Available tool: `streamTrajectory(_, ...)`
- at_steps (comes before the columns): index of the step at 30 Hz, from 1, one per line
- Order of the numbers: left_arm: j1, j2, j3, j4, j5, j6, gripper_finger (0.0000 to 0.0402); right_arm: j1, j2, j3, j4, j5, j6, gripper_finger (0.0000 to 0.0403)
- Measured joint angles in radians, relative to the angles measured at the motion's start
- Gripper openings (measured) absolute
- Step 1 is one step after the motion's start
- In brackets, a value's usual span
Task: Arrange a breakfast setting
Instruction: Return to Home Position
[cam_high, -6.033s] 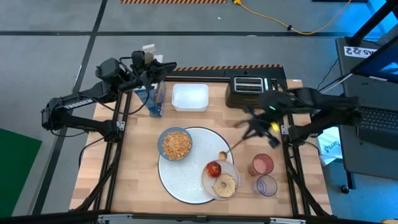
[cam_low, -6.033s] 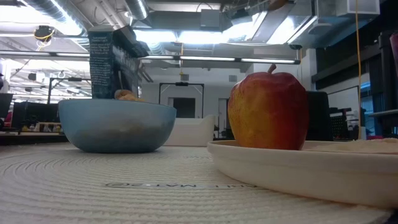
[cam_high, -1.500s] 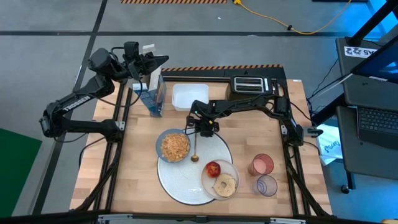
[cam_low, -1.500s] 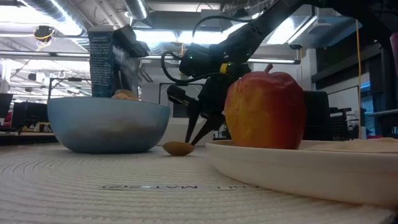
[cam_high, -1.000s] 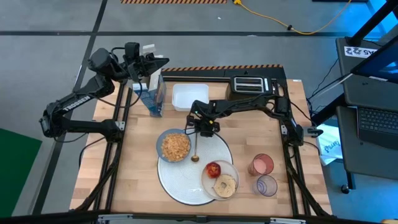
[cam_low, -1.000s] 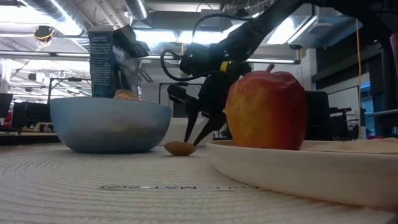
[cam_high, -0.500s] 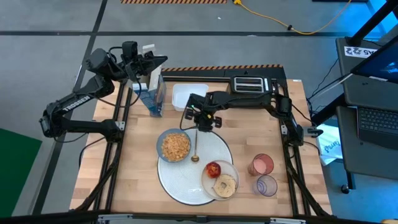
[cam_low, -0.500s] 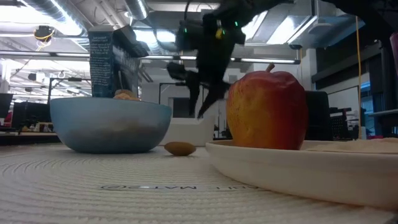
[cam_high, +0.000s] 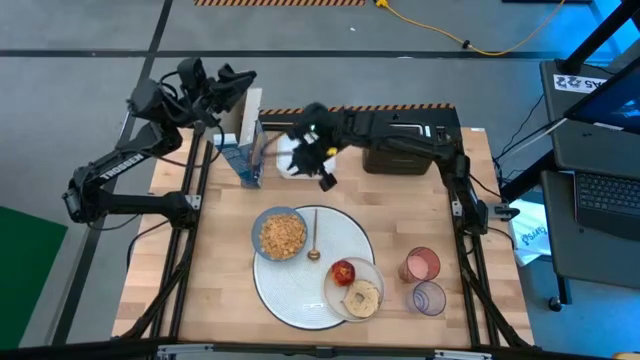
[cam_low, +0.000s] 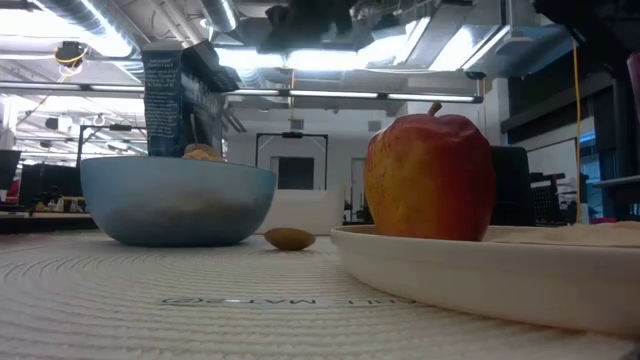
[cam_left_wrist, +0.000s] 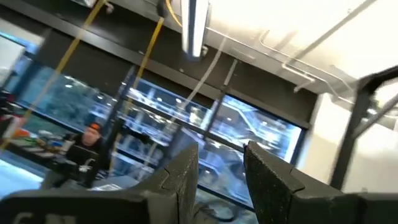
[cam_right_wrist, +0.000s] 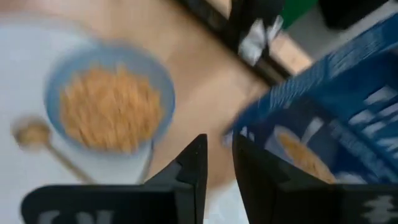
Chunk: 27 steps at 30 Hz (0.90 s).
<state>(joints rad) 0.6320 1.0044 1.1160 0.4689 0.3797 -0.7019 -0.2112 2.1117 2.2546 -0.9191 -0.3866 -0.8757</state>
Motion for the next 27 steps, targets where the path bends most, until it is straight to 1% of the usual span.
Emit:
streamTrajectory(3,0.012,0.001,0.000,-0.003,-0.030,0.004,0.0119,-0.015,0.000,0.061,0.054,-0.110,0.115,0.0078)
streamTrajectory(5,0.024,0.002,0.000,-0.002,-0.030,0.004,0.0119,-0.021,0.000,0.095,0.126,-0.130,0.194,0.0077)
streamTrajectory(7,0.031,0.003,0.000,-0.003,-0.031,-0.001,0.0119,-0.025,-0.013,0.096,0.211,-0.151,0.262,0.0069)
streamTrajectory(10,0.030,0.004,0.000,-0.004,-0.031,-0.001,0.0119,-0.025,-0.057,0.073,0.346,-0.187,0.349,0.0040)
streamTrajectory(12,0.024,0.003,0.000,-0.003,-0.031,-0.001,0.0115,-0.025,-0.094,0.074,0.366,-0.211,0.373,0.0014)
streamTrajectory(13,0.021,0.003,0.000,-0.003,-0.031,0.002,0.0110,-0.025,-0.114,0.075,0.368,-0.217,0.378,0.0008)
streamTrajectory(16,0.009,0.003,0.000,-0.012,-0.031,0.006,0.0083,-0.014,-0.162,0.075,0.359,-0.195,0.402,0.0011)
streamTrajectory(19,-0.012,0.003,0.000,-0.038,-0.038,0.021,0.0039,-0.011,-0.212,0.073,0.329,-0.150,0.401,0.0005)
streamTrajectory(21,-0.035,0.003,0.000,-0.047,-0.062,0.058,0.0012,-0.011,-0.248,0.073,0.303,-0.140,0.410,0.0005)
streamTrajectory(25,-0.090,-0.033,0.000,-0.087,-0.118,0.132,0.0002,-0.011,-0.308,0.074,0.197,-0.067,0.397,0.0004)
streamTrajectory(27,-0.110,-0.074,0.000,-0.189,-0.157,0.188,0.0001,-0.011,-0.332,0.074,0.145,-0.048,0.371,0.0004)
